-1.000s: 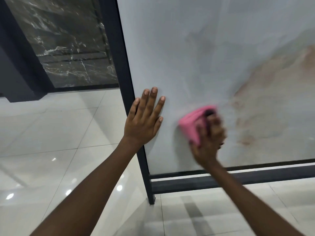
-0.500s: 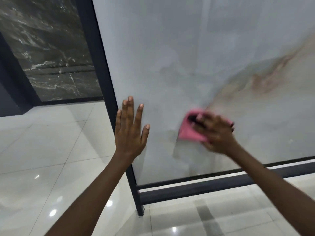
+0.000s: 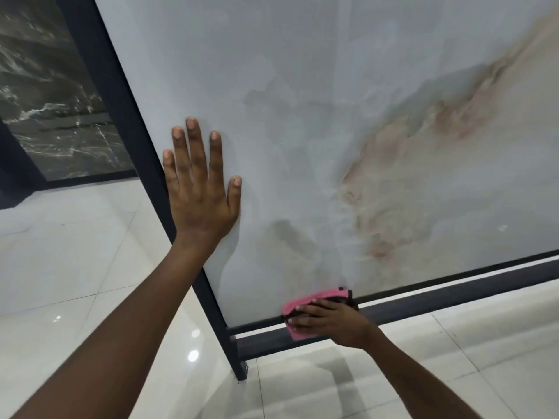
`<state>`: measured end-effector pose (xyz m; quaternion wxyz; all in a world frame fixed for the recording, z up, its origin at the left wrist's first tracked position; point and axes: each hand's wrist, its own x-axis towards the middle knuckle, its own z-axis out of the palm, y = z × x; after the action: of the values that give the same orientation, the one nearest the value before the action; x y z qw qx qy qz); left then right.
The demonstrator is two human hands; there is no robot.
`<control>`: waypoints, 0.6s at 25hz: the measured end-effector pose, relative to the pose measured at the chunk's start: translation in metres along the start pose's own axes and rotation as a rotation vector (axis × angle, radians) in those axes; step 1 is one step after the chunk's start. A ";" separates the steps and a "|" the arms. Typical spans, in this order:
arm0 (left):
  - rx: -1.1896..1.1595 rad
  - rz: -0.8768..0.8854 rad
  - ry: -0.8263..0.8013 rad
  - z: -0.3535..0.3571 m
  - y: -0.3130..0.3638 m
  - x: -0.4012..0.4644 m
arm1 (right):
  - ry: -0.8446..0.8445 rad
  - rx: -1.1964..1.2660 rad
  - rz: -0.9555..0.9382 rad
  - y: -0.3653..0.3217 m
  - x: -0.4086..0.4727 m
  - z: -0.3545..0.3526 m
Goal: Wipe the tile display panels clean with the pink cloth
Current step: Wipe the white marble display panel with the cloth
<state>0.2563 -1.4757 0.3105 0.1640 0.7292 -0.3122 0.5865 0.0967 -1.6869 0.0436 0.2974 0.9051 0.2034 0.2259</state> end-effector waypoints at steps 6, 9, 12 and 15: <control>-0.052 -0.007 -0.059 -0.013 0.002 0.005 | 0.533 0.121 0.254 0.155 0.034 -0.101; -0.136 -0.055 -0.055 -0.023 -0.002 0.012 | 0.920 0.149 0.665 0.273 0.047 -0.187; -0.083 -0.025 -0.024 -0.016 -0.004 0.026 | 1.102 0.271 1.038 0.301 0.073 -0.225; -0.007 -0.021 -0.011 -0.005 -0.002 0.023 | 0.890 0.157 0.777 0.204 0.108 -0.181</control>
<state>0.2567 -1.4768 0.3340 0.1710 0.7348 -0.3077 0.5797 0.1368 -1.7029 0.3342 0.0114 0.7509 -0.0215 0.6600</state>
